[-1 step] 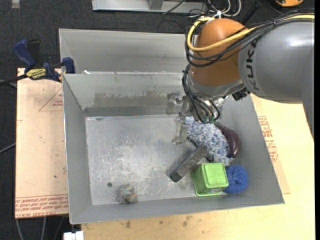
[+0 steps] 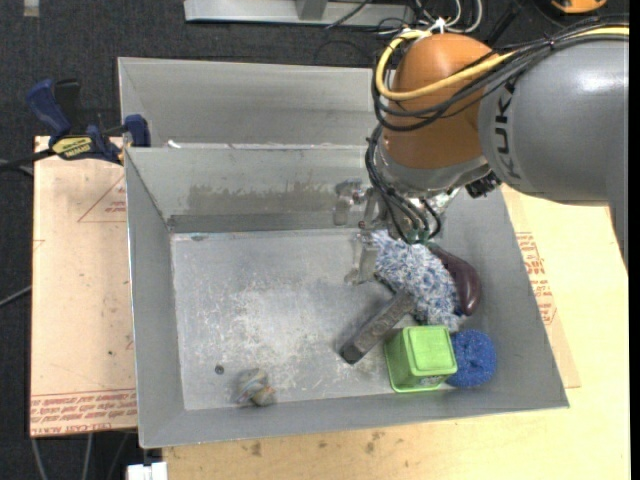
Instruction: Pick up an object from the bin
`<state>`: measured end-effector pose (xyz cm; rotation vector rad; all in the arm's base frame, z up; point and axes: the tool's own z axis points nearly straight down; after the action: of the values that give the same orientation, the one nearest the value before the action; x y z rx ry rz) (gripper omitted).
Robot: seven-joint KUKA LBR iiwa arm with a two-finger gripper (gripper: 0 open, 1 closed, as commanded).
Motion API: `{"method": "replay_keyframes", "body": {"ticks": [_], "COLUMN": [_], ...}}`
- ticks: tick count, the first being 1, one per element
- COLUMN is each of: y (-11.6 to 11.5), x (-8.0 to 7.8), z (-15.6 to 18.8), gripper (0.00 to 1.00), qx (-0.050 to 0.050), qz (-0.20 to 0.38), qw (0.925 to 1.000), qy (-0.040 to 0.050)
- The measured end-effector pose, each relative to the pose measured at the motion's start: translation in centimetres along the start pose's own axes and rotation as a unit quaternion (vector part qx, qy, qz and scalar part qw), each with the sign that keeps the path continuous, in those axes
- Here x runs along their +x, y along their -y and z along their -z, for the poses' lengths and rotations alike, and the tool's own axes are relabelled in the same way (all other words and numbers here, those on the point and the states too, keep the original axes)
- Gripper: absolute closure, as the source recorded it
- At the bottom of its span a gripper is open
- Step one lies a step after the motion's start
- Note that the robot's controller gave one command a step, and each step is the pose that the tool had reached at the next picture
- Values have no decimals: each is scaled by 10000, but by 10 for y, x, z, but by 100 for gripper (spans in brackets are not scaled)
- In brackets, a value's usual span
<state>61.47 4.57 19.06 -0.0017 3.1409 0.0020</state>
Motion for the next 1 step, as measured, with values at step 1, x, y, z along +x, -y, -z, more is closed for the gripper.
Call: {"method": "replay_keyframes", "body": {"ticks": [1], "y": [19], "x": [19], "z": [-41], "gripper": [0], "qx": [-4], "qz": [130], "qw": [9999], "qy": [42]}}
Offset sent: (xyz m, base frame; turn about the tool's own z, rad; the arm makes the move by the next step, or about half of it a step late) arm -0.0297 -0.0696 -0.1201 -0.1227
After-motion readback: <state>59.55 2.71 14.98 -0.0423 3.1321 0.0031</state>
